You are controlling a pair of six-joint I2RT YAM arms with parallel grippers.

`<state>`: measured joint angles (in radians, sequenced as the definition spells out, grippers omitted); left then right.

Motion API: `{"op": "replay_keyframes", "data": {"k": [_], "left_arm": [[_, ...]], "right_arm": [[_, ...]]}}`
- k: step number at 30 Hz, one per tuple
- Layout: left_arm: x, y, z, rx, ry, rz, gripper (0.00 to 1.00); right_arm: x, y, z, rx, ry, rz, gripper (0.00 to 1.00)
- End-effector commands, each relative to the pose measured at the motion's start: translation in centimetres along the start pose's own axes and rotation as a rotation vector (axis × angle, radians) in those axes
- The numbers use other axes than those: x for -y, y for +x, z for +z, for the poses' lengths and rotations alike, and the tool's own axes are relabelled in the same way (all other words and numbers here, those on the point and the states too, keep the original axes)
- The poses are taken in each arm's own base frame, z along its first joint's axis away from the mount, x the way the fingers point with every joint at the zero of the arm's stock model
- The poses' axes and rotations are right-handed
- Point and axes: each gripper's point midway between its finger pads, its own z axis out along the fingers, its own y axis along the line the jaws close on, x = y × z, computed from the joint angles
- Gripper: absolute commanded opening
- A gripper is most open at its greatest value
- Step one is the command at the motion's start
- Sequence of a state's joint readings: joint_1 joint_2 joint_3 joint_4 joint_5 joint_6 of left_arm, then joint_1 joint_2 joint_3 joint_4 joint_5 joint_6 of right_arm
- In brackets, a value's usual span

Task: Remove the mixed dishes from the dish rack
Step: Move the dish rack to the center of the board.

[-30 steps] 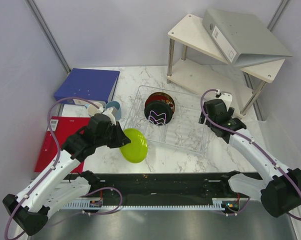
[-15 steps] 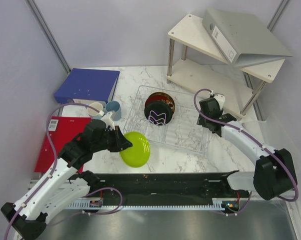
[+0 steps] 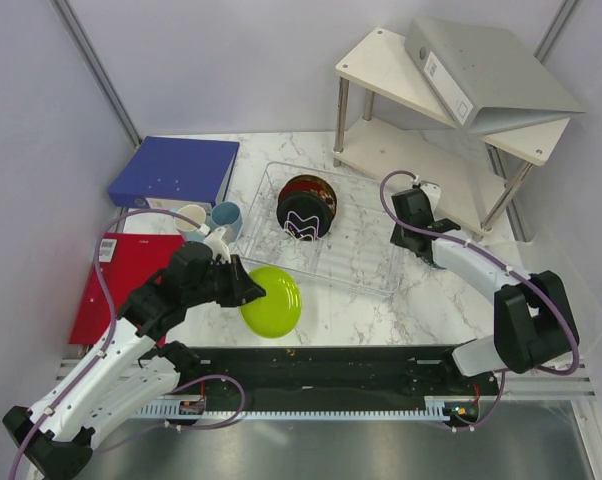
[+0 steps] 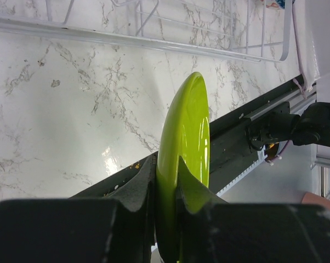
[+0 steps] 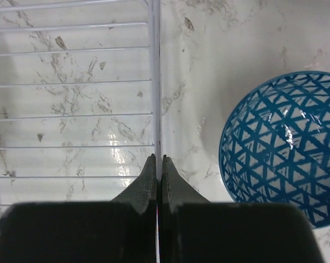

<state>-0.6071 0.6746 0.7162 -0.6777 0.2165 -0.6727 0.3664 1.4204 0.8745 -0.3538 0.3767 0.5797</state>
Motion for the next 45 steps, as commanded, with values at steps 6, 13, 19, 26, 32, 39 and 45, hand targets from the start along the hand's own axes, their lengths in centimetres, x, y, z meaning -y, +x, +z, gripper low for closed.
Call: {"op": "replay_keyframes", "data": {"k": [6,13,19,26,32,39,45], "left_arm": [[1.1,-0.9,0.1,0.034,0.047,-0.001,0.02],[0.9,-0.6,0.4,0.022,0.043,-0.003,0.02],[0.8,-0.5,0.8,0.016,0.044,-0.005,0.02],[1.0,-0.4,1.1,0.007,0.059,-0.005,0.02],[0.8,-0.3,1.1,0.010,0.058,-0.005,0.02],[0.8,-0.1,1.5,-0.003,0.059,-0.007,0.02],[1.0,-0.1,1.6,-0.003,0.071,-0.008,0.02]], "right_arm": [[-2.4,-3.3,1.4,0.061,-0.017,0.043,0.00],[-1.9,-5.1,3.0,0.066,0.017,0.045,0.00],[-1.6,-5.8,4.7,0.041,0.023,0.076,0.00],[-2.2,-7.8,6.1,0.048,0.028,0.094,0.00],[-2.2,-7.3,6.6,0.019,0.018,0.092,0.10],[-1.9,-6.6,5.1,0.013,-0.015,0.090,0.48],[-1.5,-6.5,2.8,0.020,-0.046,0.089,0.61]]}}
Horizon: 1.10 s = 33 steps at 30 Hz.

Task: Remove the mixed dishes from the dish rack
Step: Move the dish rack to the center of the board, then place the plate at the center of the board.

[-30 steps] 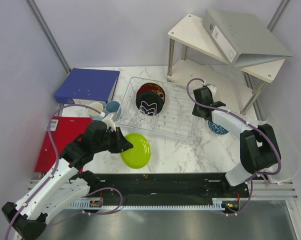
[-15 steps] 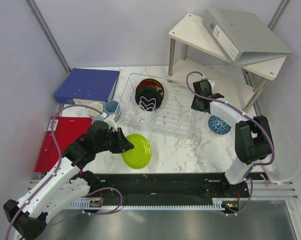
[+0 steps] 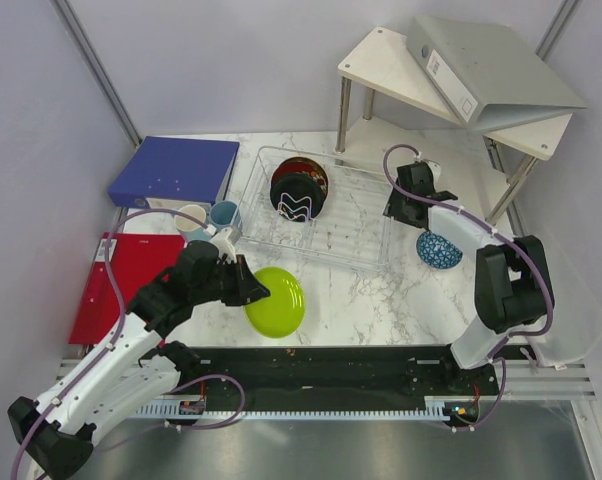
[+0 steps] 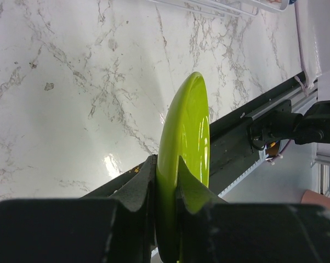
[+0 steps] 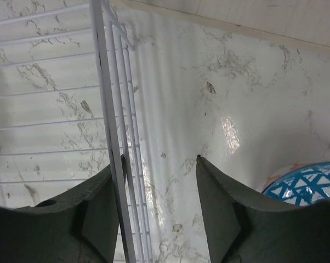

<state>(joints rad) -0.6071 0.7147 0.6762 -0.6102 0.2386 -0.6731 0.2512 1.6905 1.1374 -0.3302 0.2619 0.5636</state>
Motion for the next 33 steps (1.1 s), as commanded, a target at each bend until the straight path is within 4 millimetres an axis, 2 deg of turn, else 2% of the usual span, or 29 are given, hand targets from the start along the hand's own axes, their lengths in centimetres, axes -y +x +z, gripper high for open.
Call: {"op": "replay_keyframes", "data": {"k": [1,5,10,11,14,15,17,18,20,21,25,30,33], "left_arm": [[1.3,-0.6,0.1,0.021,0.062,-0.005,0.02],[1.2,-0.5,0.3,0.021,0.064,-0.005,0.02],[1.3,-0.2,1.6,-0.008,0.082,-0.018,0.02],[1.0,0.1,2.4,-0.035,0.072,-0.040,0.02],[2.0,-0.2,4.0,-0.059,0.121,-0.071,0.02],[2.7,-0.6,4.5,-0.051,0.156,-0.071,0.02],[2.8,-0.2,5.8,-0.077,0.170,-0.108,0.02],[3.6,-1.0,6.2,-0.048,0.212,-0.100,0.02],[3.2,0.1,7.8,-0.079,0.208,-0.127,0.02],[3.7,0.0,8.2,-0.065,0.229,-0.115,0.02],[2.7,1.2,10.6,-0.101,0.183,-0.133,0.02],[0.1,2.8,12.9,-0.141,0.067,-0.149,0.02],[-0.7,3.2,13.9,-0.142,0.048,-0.149,0.02]], "right_arm": [[0.4,-1.4,-2.9,0.053,-0.025,0.015,0.62],[0.3,-1.8,-5.2,0.068,-0.068,0.017,0.65],[-0.7,-3.3,-9.7,0.119,-0.168,0.021,0.66],[-0.9,-3.6,-10.5,0.134,-0.190,0.025,0.65],[-2.0,-4.9,-14.3,0.187,-0.303,0.053,0.66],[-2.5,-5.0,-15.0,0.197,-0.335,0.059,0.66],[-3.7,-4.9,-16.9,0.207,-0.433,0.068,0.66],[-3.9,-4.8,-17.3,0.215,-0.458,0.070,0.66],[-4.6,-4.2,-18.5,0.223,-0.529,0.066,0.66],[-4.6,-4.0,-18.7,0.227,-0.542,0.066,0.66],[-4.5,-3.0,-19.0,0.224,-0.567,0.063,0.66],[-4.5,-2.3,-19.4,0.230,-0.588,0.057,0.66],[-4.4,-1.8,-18.8,0.225,-0.580,0.052,0.66]]}}
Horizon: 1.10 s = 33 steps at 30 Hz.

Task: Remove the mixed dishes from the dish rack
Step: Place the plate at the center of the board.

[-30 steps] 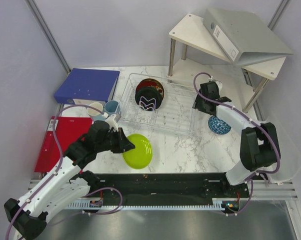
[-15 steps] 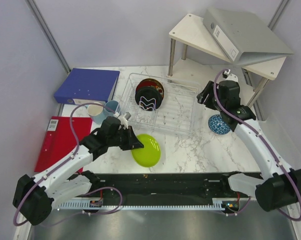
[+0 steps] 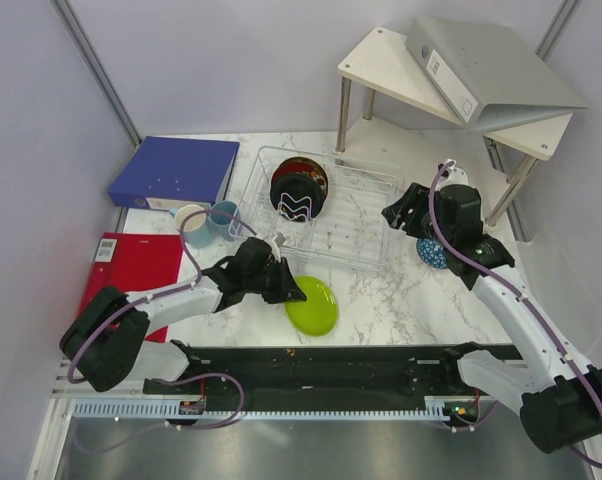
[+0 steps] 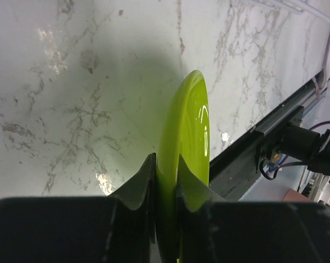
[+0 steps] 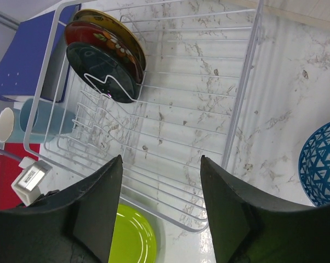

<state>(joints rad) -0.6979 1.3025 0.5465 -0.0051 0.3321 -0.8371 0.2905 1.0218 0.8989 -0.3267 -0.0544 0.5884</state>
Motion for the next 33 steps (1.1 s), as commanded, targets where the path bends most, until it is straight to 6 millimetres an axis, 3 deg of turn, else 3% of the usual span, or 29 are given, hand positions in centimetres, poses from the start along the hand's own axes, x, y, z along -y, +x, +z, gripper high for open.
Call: {"op": "replay_keyframes", "data": {"k": [1,5,6,8,9,12,15,20,27,33], "left_arm": [[0.1,-1.1,1.6,0.054,0.018,-0.010,0.02],[-0.2,-1.2,2.5,0.049,0.009,-0.009,0.02],[-0.2,-1.3,2.5,0.045,0.003,-0.010,0.07],[0.0,-1.5,2.4,0.044,0.000,0.009,0.29],[-0.1,-1.3,2.1,0.034,-0.020,0.010,0.47],[-0.1,-1.5,1.0,0.050,-0.041,0.038,0.66],[-0.4,-1.2,-0.2,0.047,-0.071,0.048,0.75],[-0.8,-0.9,-2.0,0.055,-0.118,0.038,0.82],[-1.5,-1.2,-6.1,0.125,-0.202,0.053,0.86],[-1.8,-1.3,-8.3,0.160,-0.248,0.056,0.87]], "right_arm": [[-1.1,-0.6,-0.3,0.042,-0.055,0.001,0.66],[-0.9,0.1,0.0,0.030,-0.054,0.002,0.66],[-0.9,0.1,0.0,0.031,-0.053,-0.003,0.66],[-0.5,0.0,-0.1,0.036,-0.032,-0.003,0.66],[-0.3,0.1,0.0,0.035,-0.024,-0.004,0.66],[-0.2,0.0,-0.1,0.037,-0.016,-0.014,0.66],[-0.2,0.0,-0.1,0.038,-0.015,-0.017,0.66],[-0.1,0.1,-0.1,0.036,-0.012,-0.017,0.66],[0.1,0.1,-0.1,0.041,-0.005,-0.023,0.67],[-0.3,0.4,0.3,0.021,-0.029,-0.020,0.67]]}}
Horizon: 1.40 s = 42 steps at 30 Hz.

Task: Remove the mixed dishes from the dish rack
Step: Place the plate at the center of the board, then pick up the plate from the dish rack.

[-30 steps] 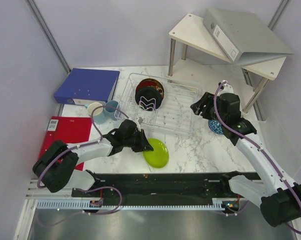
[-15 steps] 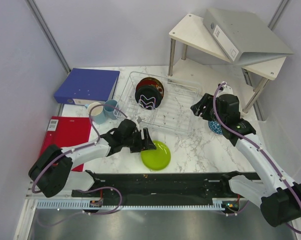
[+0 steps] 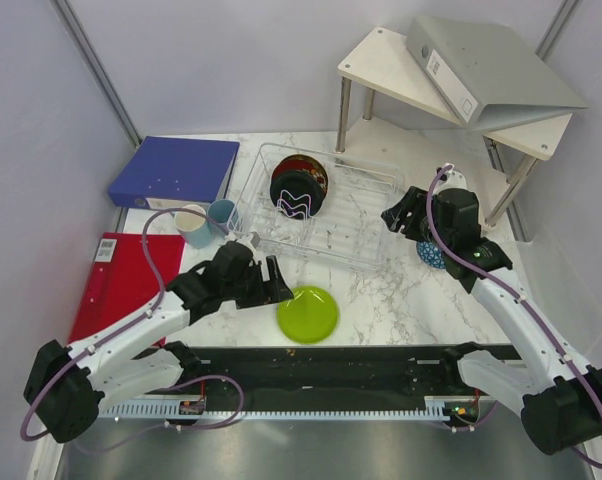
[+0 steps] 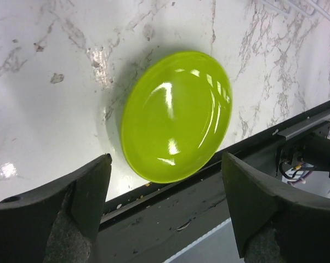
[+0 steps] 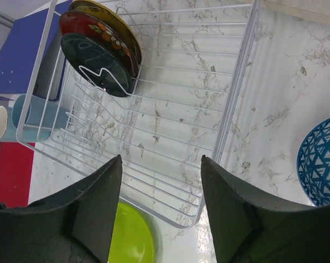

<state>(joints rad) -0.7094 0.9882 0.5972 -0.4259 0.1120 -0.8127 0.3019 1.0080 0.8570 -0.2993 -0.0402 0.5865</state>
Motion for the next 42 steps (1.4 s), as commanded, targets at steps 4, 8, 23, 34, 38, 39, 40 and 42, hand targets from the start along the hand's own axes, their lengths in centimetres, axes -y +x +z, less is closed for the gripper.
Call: {"op": "replay_keyframes", "data": {"k": [4,8,23,34,38,39,40,42], "left_arm": [[0.3,-3.2,-4.7,0.168,-0.035,0.041,0.87],[1.4,-5.8,-7.7,0.327,0.009,0.051,0.87],[2.4,-8.2,-12.5,0.513,0.065,0.237,0.88],[2.4,-8.5,-14.4,0.616,0.114,0.306,0.88],[2.1,-8.2,-13.8,0.598,0.110,0.290,0.88],[2.1,-8.1,-13.6,0.593,0.110,0.290,0.88],[2.2,-8.0,-13.5,0.586,0.113,0.294,0.88],[2.3,-8.1,-13.2,0.575,0.107,0.298,0.88]], "right_arm": [[-3.6,0.3,0.9,-0.019,-0.148,-0.046,0.66],[-7.6,1.0,4.0,-0.062,-0.190,-0.183,0.65],[-11.2,-1.0,17.2,0.043,-0.055,-0.658,0.63],[-13.0,0.7,21.2,0.024,-0.183,-0.798,0.57],[-12.3,1.9,22.2,-0.009,-0.181,-0.815,0.54],[-12.0,2.2,22.5,-0.019,-0.176,-0.817,0.54],[-11.9,2.5,22.8,-0.026,-0.179,-0.816,0.54],[-11.5,3.1,23.3,-0.041,-0.176,-0.820,0.53]]}}
